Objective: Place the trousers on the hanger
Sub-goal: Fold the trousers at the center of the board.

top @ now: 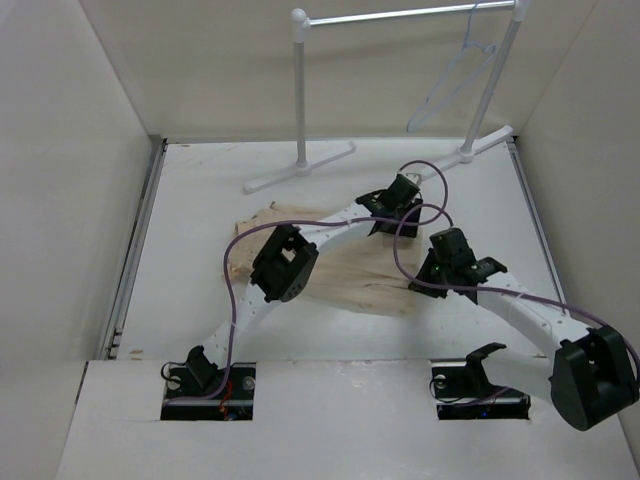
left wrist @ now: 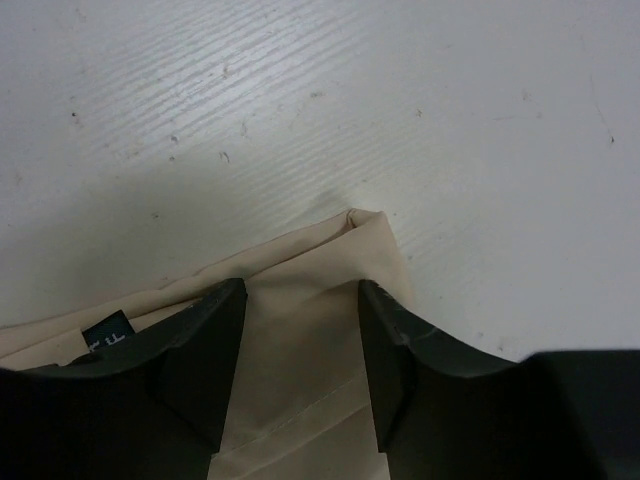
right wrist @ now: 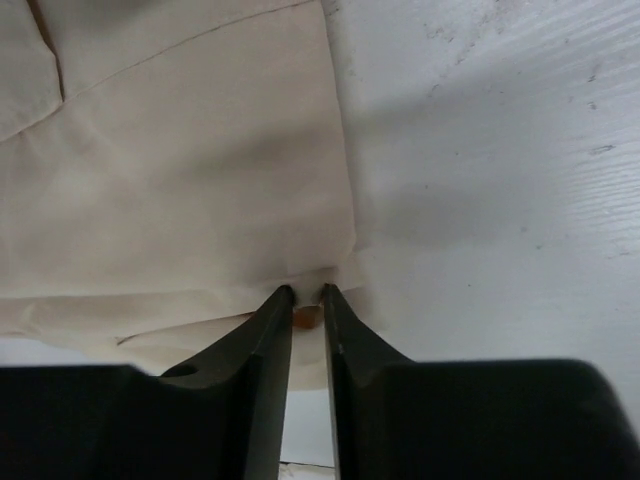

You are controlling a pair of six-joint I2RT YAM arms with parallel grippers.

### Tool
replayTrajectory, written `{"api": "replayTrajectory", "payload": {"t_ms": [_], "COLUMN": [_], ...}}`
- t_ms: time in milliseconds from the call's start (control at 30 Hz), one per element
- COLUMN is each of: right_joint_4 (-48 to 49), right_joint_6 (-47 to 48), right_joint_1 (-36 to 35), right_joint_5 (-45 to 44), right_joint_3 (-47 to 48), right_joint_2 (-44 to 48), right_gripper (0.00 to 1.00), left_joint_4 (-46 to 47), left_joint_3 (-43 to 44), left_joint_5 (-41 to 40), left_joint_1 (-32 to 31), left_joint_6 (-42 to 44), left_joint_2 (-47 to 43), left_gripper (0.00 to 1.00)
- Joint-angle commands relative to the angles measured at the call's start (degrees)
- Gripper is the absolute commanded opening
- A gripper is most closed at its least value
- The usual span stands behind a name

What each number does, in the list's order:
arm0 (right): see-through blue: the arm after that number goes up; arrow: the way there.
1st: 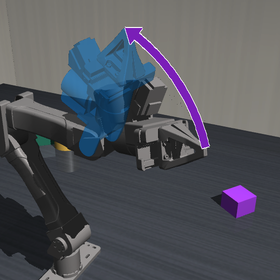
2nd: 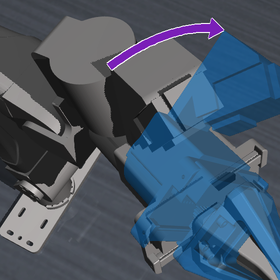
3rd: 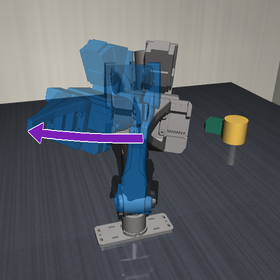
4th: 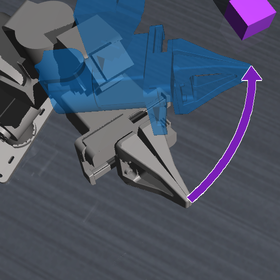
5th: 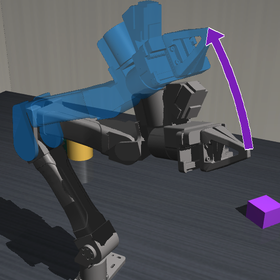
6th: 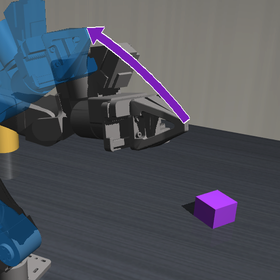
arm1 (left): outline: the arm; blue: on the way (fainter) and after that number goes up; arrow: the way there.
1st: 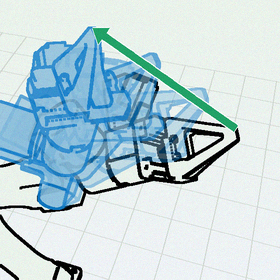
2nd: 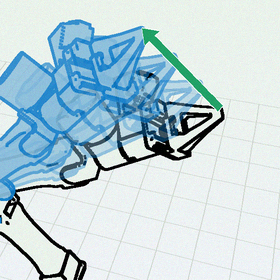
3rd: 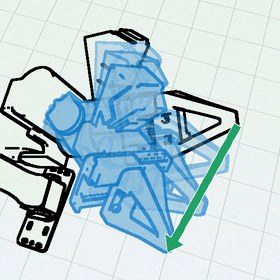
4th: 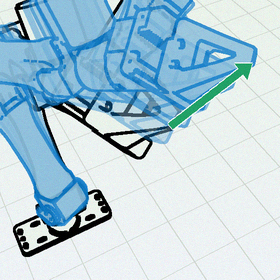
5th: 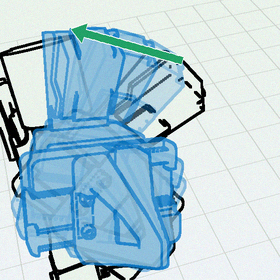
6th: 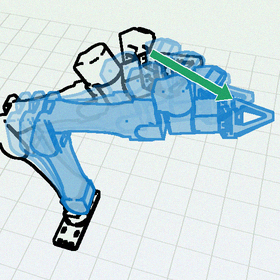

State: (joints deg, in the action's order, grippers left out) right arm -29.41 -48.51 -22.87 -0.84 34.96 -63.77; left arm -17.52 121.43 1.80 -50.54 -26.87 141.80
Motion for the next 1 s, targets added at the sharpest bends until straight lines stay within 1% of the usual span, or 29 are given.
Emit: {"api": "replayTrajectory", "payload": {"t_ms": [0,67,167,267,400,500,633,667,700,733,767,800,833,867,933,967], "right_joint_4": [3.7,3.0,0.5,-2.9,-7.1,-8.4,-9.6,-9.8,-10.2,-10.2,-10.2,-10.1,-9.8,-9.4,-8.0,-6.6], "right_joint_6": [0.6,0.3,-0.7,-1.1,-0.7,-0.3,-0.9,-1.3,-1.7,-1.7,-1.4,-1.1,-0.7,-0.3,0.1,0.3], "right_joint_1": [0.0,-0.4,-1.0,-1.3,-1.0,-1.0,-2.1,-2.7,-2.7,-2.7,-2.5,-2.0,-1.3,-0.7,-0.5,-0.6], "right_joint_5": [2.3,2.6,2.3,2.2,2.1,2.2,1.8,1.5,0.5,-0.6,-1.4,-1.6,-1.7,-1.6,-0.8,-0.5], "right_joint_3": [1.2,0.4,-1.3,-2.3,-1.5,-0.4,0.6,0.5,0.4,0.3,0.2,0.2,0.5,0.5,0.5,0.5], "right_joint_2": [-0.6,-0.2,2.2,5.8,10.4,11.4,10.2,10.1,10.2,10.8,11.2,11.6,11.6,11.0,9.3,8.3], "right_gripper": [0.18,0.08,0.02,0.01,0.03,0.02,0.03,0.07,0.15,0.28,0.40,0.46,0.49,0.51,0.52,0.50], "left_joint_4": [0.5,0.5,0.6,0.6,0.7,0.6,0.3,0.1,0.0,0.7,1.3,2.5,3.6,4.4,4.6,4.2], "left_joint_3": [-0.5,-0.5,-0.8,-0.8,-1.1,-1.1,-1.1,-1.1,-1.5,-2.6,-3.6,-5.1,-6.6,-7.9,-8.8,-8.7], "left_joint_5": [0.9,0.9,0.3,-0.3,-1.0,-1.4,-1.8,-1.7,-1.9,-1.9,-1.8,-1.7,-1.5,-1.0,2.0,4.2], "left_joint_1": [-0.4,-0.4,-0.3,0.1,0.3,0.3,0.3,0.3,0.3,0.2,0.2,0.2,0.1,0.1,-0.4,-0.6], "left_joint_6": [0.4,0.5,0.4,0.2,0.1,0.1,0.0,0.0,0.0,0.2,0.4,0.7,1.0,1.4,2.6,3.0], "left_joint_2": [-3.2,-2.6,-2.0,-2.0,-2.9,-3.0,-2.9,-3.0,-3.7,-4.8,-6.1,-7.7,-9.2,-10.5,-12.0,-12.1], "left_gripper": [0.45,0.36,0.24,0.18,0.14,0.12,0.10,0.10,0.12,0.17,0.24,0.33,0.43,0.49,0.53,0.55]}}
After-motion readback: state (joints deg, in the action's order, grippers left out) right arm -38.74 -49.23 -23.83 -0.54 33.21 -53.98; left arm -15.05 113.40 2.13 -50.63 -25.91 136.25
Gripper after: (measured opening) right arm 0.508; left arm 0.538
